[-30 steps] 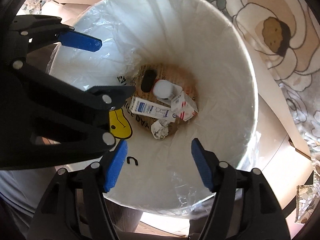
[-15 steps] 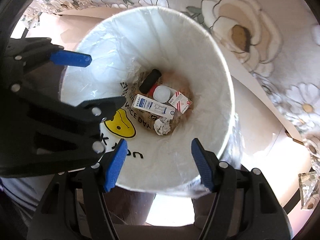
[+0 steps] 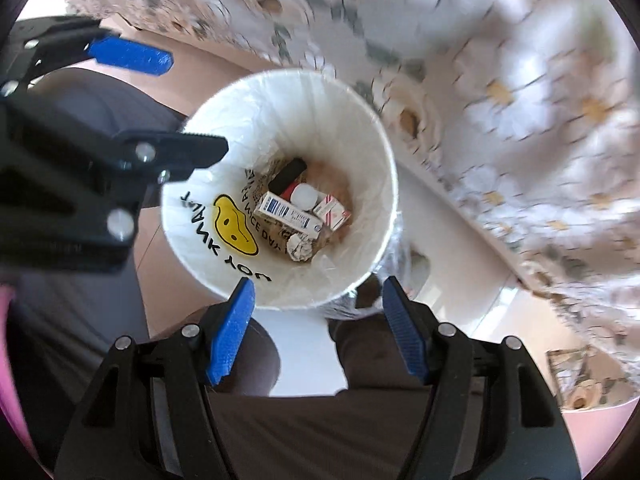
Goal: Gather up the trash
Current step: 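Move both open tools back toward the green blocks on the bed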
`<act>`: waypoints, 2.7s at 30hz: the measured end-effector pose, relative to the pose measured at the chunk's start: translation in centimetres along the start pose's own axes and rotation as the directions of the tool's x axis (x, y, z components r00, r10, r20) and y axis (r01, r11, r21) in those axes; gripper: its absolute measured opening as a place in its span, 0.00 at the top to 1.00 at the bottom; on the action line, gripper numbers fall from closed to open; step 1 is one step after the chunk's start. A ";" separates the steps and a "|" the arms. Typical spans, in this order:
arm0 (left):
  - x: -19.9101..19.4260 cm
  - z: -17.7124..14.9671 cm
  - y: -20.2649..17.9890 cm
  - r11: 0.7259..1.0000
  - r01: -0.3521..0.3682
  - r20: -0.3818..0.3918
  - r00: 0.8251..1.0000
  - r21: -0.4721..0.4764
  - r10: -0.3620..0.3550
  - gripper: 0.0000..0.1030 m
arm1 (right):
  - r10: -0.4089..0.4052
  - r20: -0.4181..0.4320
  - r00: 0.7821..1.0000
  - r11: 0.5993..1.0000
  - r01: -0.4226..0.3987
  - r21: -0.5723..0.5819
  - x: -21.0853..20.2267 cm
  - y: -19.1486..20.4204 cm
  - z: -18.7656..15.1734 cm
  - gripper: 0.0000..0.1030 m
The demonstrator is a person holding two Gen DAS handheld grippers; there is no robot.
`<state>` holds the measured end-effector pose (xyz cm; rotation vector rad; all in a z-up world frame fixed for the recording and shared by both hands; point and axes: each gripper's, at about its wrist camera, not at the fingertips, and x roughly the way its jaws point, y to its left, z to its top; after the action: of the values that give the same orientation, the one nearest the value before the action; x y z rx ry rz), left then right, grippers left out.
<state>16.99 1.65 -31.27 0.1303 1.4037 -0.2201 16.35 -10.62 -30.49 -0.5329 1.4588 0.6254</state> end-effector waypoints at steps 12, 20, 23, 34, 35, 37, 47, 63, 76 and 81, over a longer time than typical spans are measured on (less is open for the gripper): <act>-12.7 1.4 -0.4 0.999 -0.045 0.205 0.978 0.029 0.038 0.14 | -0.129 0.229 0.965 0.988 0.144 -0.052 -13.3 -0.9 -3.1 0.32; -22.8 2.8 -1.6 0.983 -0.169 0.382 0.915 0.076 0.128 0.12 | -0.220 0.360 0.907 0.970 0.244 -0.023 -22.5 -2.3 -4.7 0.32; -25.8 3.4 -2.3 0.971 -0.222 0.427 0.889 0.091 0.163 0.12 | -0.259 0.403 0.878 0.959 0.284 -0.002 -26.6 -3.2 -5.1 0.32; -34.6 6.4 -3.1 0.958 -0.251 0.513 0.846 0.137 0.149 0.11 | -0.342 0.548 0.764 0.924 0.379 0.047 -39.4 -4.9 -4.0 0.26; -35.2 6.9 -3.0 0.958 -0.254 0.516 0.843 0.137 0.150 0.11 | -0.341 0.554 0.759 0.924 0.381 0.047 -40.1 -5.2 -3.8 0.26; -36.3 8.0 -2.9 0.958 -0.253 0.521 0.840 0.135 0.149 0.11 | -0.332 0.568 0.753 0.926 0.374 0.045 -41.7 -5.6 -3.2 0.26; -40.4 13.6 -2.7 0.951 -0.271 0.553 0.820 0.149 0.147 0.11 | -0.303 0.596 0.743 0.942 0.330 0.067 -47.4 -9.1 0.4 0.26; -37.8 27.8 0.5 0.959 -0.253 0.529 0.835 0.126 0.150 0.11 | -0.247 0.594 0.766 0.965 0.249 0.080 -46.4 -17.7 11.3 0.23; -23.9 44.6 5.9 0.970 -0.188 0.418 0.902 0.151 0.110 0.11 | -0.145 0.497 0.855 0.989 0.125 0.075 -31.9 -30.3 26.9 0.23; -21.2 51.4 7.6 0.971 -0.179 0.411 0.906 0.156 0.101 0.11 | -0.129 0.491 0.861 0.992 0.107 0.072 -28.9 -35.0 32.8 0.23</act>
<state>64.97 -0.72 -2.22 0.3265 0.9567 -0.2449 63.94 -16.12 -1.44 -0.3862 0.9413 0.5795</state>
